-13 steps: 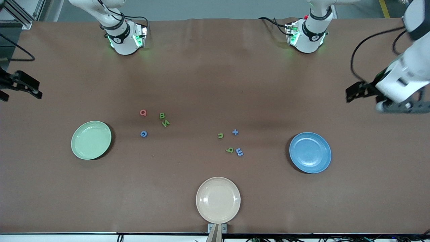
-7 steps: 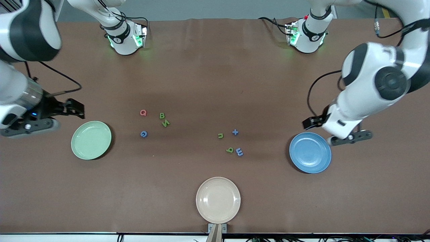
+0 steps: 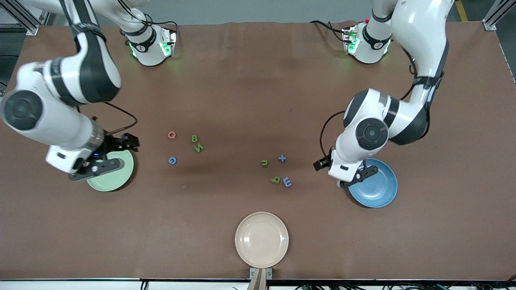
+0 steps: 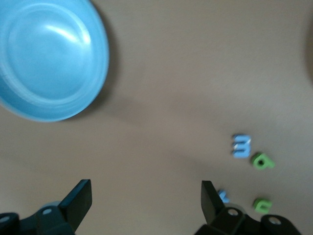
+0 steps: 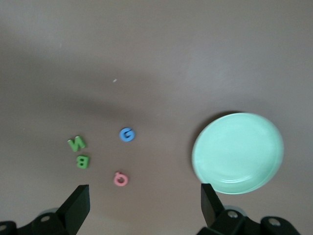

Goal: Sort upper and lower case letters into plates
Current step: 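Grasp the blue G with the right gripper while the left gripper grasps 3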

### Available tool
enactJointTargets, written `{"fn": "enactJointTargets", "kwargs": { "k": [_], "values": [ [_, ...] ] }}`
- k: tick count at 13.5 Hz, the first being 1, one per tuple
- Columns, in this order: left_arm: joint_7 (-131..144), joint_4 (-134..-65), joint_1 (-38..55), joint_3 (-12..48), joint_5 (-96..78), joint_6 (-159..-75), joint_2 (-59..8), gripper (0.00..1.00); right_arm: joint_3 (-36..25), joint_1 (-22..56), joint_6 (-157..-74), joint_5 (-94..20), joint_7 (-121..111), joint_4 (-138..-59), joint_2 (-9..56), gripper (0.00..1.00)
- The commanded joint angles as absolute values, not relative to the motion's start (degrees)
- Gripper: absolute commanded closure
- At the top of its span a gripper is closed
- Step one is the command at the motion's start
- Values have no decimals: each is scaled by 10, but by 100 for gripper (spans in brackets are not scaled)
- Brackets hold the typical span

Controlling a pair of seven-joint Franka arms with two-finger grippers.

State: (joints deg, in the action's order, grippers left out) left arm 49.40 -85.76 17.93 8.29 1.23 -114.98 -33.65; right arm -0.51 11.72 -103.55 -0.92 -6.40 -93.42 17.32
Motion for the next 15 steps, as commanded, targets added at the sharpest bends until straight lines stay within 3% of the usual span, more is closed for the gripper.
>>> {"fn": "enactJointTargets", "kwargs": {
  "k": [1, 4, 7, 10, 11, 15],
  "values": [
    [513, -776, 206, 74, 12, -1165, -402, 12, -10, 120, -1132, -60, -54, -1059, 145, 0],
    [572, -769, 227, 74, 12, -1264, -445, 12, -9, 124, -1270, -62, -54, -1170, 135, 0],
    [634, -703, 273, 39, 11, -1271, -507, 11, -9, 151, -1396, -62, -28, -1250, 141, 0],
    [640, -684, 305, 12, 10, -1272, -533, 12, -11, 192, -1417, -59, 47, -1259, 157, 0],
    [640, -684, 308, 8, 10, -1272, -540, 19, -11, 192, -1422, -56, 48, -1256, 173, 0],
    [641, -676, 336, -11, 10, -1274, -565, 23, -15, 186, -1429, -53, 46, -1224, 222, 1]
  ]
}}
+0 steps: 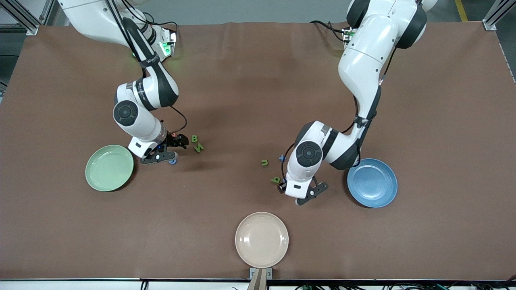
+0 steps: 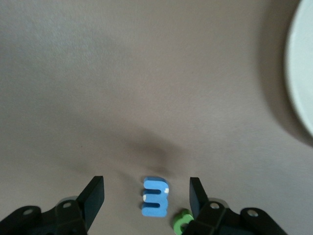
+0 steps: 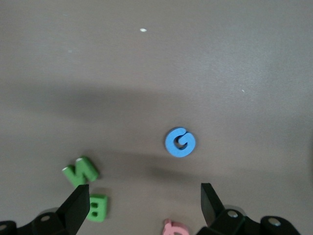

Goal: Sort upper and lower case letters into plates
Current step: 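Grasp the blue G with the right gripper while the left gripper grasps 3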

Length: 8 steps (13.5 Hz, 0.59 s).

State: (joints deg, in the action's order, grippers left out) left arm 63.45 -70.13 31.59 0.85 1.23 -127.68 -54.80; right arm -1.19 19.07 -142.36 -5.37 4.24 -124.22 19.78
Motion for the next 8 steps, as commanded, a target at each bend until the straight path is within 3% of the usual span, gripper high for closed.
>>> {"fn": "enactJointTargets", "kwargs": {
  "k": [1, 8],
  "values": [
    [641, -676, 336, -11, 10, -1274, -566, 25, -16, 185, -1428, -48, 46, -1216, 231, 1],
    [637, -675, 337, -10, 9, -1275, -580, 38, -19, 178, -1427, -37, 47, -1177, 282, 8]
  ]
}}
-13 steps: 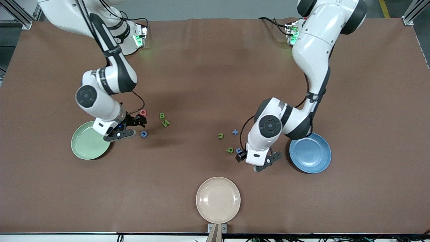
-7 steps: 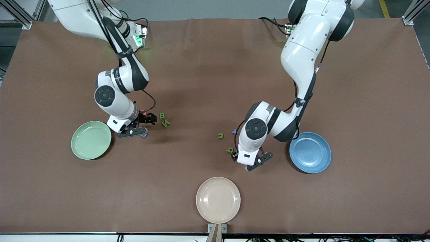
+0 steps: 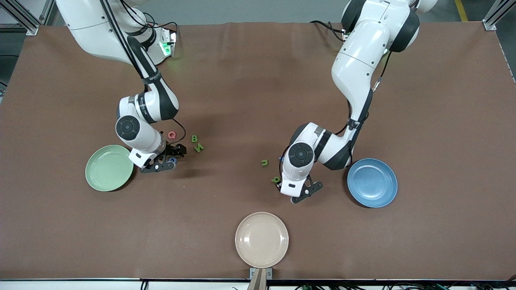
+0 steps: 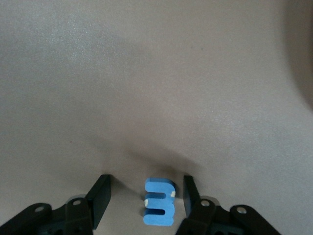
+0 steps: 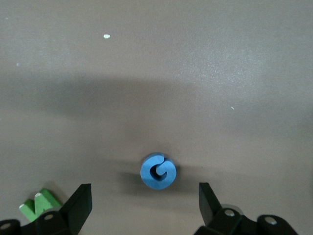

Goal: Sort upper and lower case letters into plates
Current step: 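Grasp the blue G with the right gripper while the left gripper grasps 3, then open the left gripper over the blue plate while the right gripper carries G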

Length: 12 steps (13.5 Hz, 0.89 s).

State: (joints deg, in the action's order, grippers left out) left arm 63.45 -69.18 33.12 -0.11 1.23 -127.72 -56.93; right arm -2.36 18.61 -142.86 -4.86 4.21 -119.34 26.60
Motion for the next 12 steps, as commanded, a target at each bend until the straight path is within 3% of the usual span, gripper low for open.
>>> {"fn": "enactJointTargets", "kwargs": {
  "k": [1, 2, 5, 6, 12],
  "values": [
    [635, -675, 337, -10, 9, -1275, -582, 43, -19, 176, -1427, -37, 47, -1174, 287, 9],
    [637, -676, 343, -11, 10, -1274, -581, 47, -19, 175, -1428, -37, 47, -1173, 289, 13],
    [634, -680, 338, -10, 7, -1269, -579, 90, -19, 174, -1428, -37, 47, -1173, 294, 22],
    [635, -681, 337, -11, 5, -1269, -577, 99, -19, 174, -1428, -37, 47, -1173, 296, 23],
    [625, -714, 301, -10, 12, -1240, -495, 100, -19, 174, -1428, -37, 47, -1174, 301, 32]
  ]
}}
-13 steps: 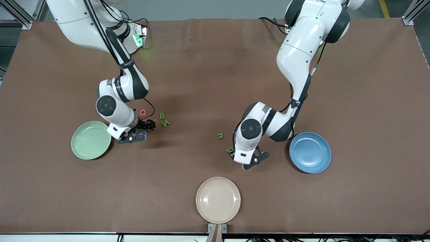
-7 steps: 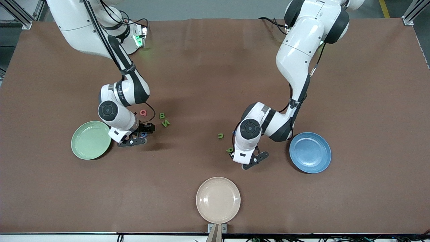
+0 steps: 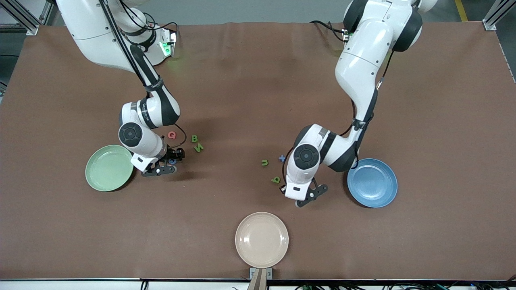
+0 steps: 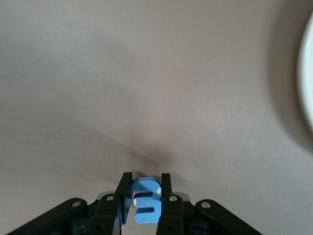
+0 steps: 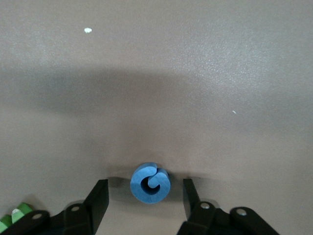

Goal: Sort upper and lower case letters into plates
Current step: 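Open the left gripper over the blue plate while the right gripper carries G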

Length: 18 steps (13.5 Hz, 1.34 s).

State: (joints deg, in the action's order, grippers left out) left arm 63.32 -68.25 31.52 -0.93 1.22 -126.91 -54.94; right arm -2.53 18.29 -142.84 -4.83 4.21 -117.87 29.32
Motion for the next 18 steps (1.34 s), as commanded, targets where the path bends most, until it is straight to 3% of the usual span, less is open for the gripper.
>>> {"fn": "enactJointTargets", "kwargs": {
  "k": [1, 4, 7, 11, 16, 17, 18],
  "values": [
    [622, -715, 297, -11, 11, -1218, -482, 100, -19, 174, -1428, -37, 47, -1173, 302, 35],
    [599, -722, 267, -11, 12, -1171, -449, 100, -19, 173, -1428, -37, 47, -1173, 302, 42],
    [550, -774, 232, -10, 12, -1165, -403, 100, -19, 173, -1428, -37, 45, -1173, 303, 55],
    [515, -815, 179, -11, 17, -1175, -402, 100, -19, 172, -1429, -37, 42, -1173, 303, 74],
    [455, -859, 117, -11, 36, -1189, -404, 98, -19, 162, -1424, -36, 38, -1168, 301, 85],
    [455, -866, 112, -11, 36, -1189, -405, 90, -19, 154, -1420, -36, 29, -1161, 300, 88],
    [462, -871, 107, -11, 34, -1189, -407, 69, -19, 142, -1412, -36, 2, -1159, 292, 88]
  ]
}}
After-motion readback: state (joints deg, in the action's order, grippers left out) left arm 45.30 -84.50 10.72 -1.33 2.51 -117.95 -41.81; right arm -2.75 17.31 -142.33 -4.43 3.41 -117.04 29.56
